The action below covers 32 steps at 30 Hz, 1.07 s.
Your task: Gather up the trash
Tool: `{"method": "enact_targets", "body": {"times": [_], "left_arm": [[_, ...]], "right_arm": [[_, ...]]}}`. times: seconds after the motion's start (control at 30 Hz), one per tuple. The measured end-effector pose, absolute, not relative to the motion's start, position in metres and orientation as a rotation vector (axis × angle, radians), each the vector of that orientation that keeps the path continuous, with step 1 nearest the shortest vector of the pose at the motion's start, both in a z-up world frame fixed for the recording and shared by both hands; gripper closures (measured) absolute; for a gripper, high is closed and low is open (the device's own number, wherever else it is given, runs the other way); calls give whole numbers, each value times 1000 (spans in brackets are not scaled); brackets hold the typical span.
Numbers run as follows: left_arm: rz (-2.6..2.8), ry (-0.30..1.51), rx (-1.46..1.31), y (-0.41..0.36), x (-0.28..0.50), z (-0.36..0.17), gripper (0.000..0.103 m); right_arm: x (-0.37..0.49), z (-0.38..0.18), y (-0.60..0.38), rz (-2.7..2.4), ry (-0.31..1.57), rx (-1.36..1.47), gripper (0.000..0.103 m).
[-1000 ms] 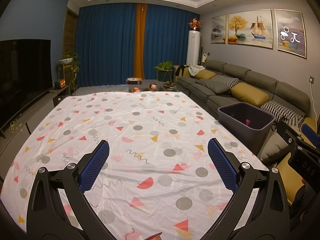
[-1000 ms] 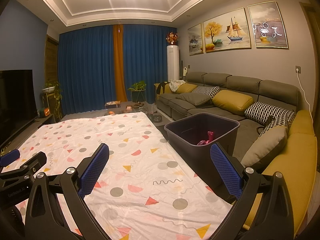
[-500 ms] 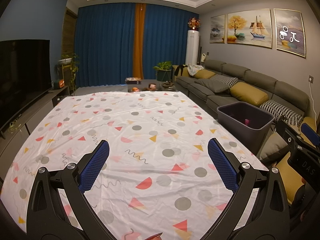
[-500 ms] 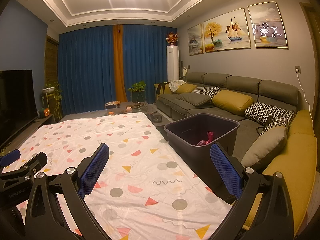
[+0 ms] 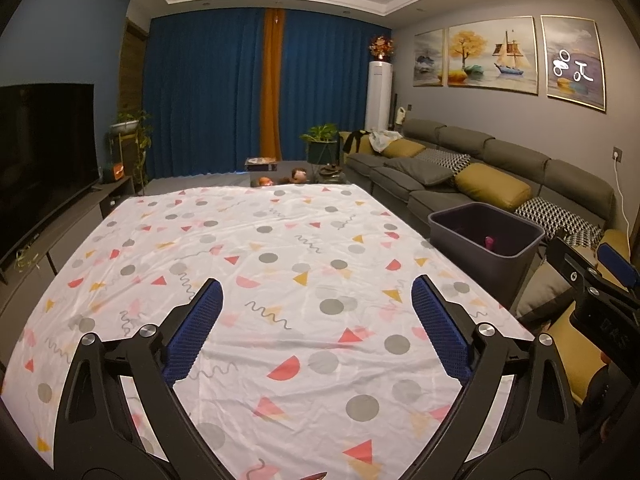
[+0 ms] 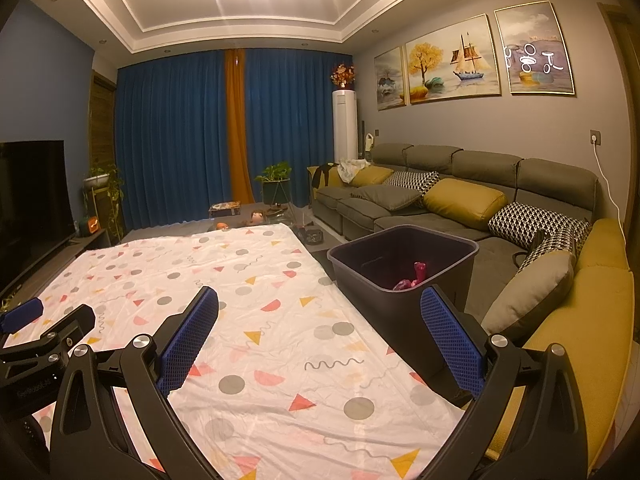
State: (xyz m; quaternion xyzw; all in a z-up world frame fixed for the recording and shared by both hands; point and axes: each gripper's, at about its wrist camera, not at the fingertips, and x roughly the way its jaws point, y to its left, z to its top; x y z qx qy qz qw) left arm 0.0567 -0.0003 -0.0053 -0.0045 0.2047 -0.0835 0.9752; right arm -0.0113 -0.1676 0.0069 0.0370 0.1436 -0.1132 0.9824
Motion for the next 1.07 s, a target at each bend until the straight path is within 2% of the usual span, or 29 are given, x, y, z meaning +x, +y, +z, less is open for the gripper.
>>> {"method": "enact_targets", "body": {"times": [1.07], "left_arm": [[-149, 404, -24, 8, 56, 0, 10]], "right_arm": [[-12, 5, -168, -230, 286, 86, 6]]}}
